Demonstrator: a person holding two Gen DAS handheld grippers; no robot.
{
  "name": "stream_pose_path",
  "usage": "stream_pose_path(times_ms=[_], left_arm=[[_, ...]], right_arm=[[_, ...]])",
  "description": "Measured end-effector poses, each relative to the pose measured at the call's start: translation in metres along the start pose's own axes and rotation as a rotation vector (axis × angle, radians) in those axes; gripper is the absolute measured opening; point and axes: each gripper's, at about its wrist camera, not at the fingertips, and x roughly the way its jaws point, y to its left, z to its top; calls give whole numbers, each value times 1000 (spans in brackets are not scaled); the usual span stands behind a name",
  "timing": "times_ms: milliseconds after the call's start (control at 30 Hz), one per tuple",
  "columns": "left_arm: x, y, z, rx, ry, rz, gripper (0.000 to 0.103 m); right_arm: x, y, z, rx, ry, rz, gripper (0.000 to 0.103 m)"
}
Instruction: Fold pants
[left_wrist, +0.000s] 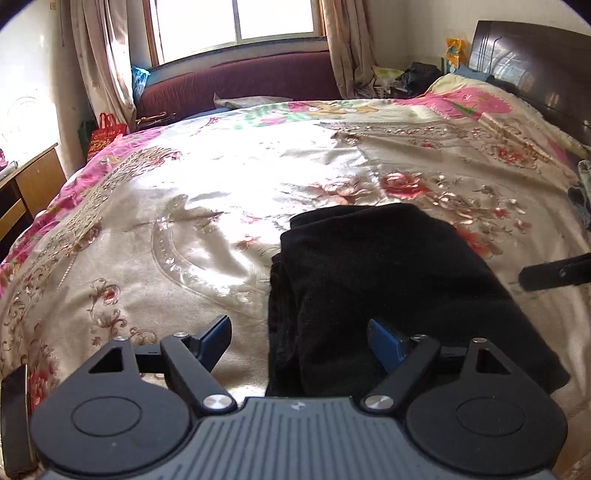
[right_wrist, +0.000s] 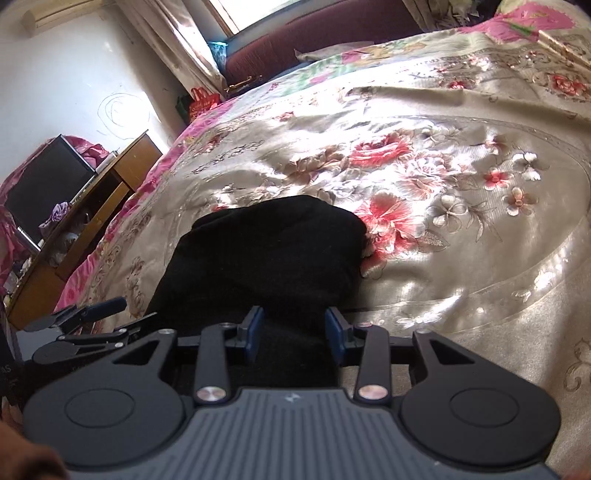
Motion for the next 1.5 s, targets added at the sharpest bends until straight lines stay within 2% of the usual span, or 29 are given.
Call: stream_pose_path(times_ms=[67,167,333,533,867,1167,1500], left_arm=[[-13,-7,-2,-8,-15,-27,95],[-26,-20,-11,-15,-14,-29,95],[-41,-32,-32,-76,23,-68,96],[-58,-52,-53,-59,34,-38,96],[-75,-69,-59,-33,6,2,103],[-72,-70,-62,-55,6,19,103],[-60,-65,-68,-77,46,50,103]], right_arm=[[-2,11,-7,-12,4,-6,39],[-5,22,-19,-13,16,-5,39],[-15,35,-43,-3,12,-20,39],[-30,43,-61,-19,8,-42,41],[-46,51,-77,-25,-14,-33,43],[-46,46,-80,-13,-25,-52,43],[-37,44,-86,-18,7,-77,43]])
